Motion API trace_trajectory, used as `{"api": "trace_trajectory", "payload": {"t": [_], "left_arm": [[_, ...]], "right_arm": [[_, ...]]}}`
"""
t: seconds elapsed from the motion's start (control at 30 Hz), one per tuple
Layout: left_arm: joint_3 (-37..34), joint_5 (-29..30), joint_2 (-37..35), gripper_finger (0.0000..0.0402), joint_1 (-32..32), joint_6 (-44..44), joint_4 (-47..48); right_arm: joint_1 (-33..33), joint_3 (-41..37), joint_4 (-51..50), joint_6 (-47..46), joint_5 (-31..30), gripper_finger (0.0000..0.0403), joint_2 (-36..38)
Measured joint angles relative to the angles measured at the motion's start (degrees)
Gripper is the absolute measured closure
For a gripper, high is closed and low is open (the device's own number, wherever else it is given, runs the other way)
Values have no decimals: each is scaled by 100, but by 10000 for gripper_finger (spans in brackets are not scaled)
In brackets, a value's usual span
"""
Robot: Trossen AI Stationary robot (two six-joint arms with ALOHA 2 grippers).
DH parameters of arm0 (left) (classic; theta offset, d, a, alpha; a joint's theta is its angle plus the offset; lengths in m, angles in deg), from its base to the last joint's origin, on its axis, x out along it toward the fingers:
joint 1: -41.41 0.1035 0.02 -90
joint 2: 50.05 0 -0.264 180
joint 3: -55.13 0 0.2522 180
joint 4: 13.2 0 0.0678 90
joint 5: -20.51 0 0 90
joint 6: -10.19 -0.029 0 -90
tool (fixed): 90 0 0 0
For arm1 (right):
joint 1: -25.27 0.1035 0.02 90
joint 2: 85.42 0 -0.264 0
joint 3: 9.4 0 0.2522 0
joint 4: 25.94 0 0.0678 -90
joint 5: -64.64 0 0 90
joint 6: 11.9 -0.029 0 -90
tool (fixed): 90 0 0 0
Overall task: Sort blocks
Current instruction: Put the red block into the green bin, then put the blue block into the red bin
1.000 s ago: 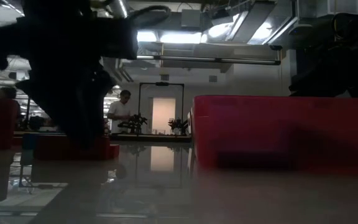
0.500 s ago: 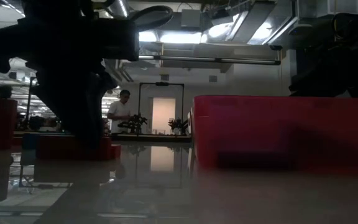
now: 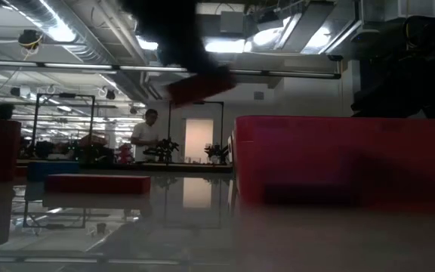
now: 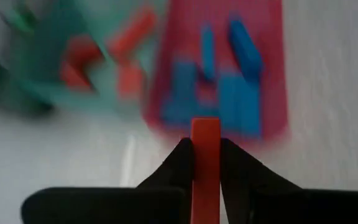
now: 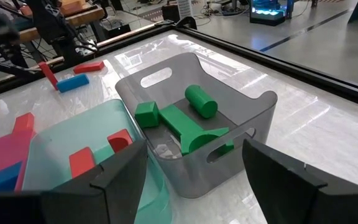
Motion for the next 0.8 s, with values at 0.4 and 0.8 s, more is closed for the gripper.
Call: {"api": "trace_trajectory", "payload": {"t": [0.4, 0.8], "left_arm": [[0, 143, 692, 348, 1445, -141, -3088], [-2, -424, 191, 232, 1895, 444, -1880]], "right_arm": [[0, 0, 0, 0, 0, 139, 1], [0, -2, 0, -1, -2, 139, 2]]}}
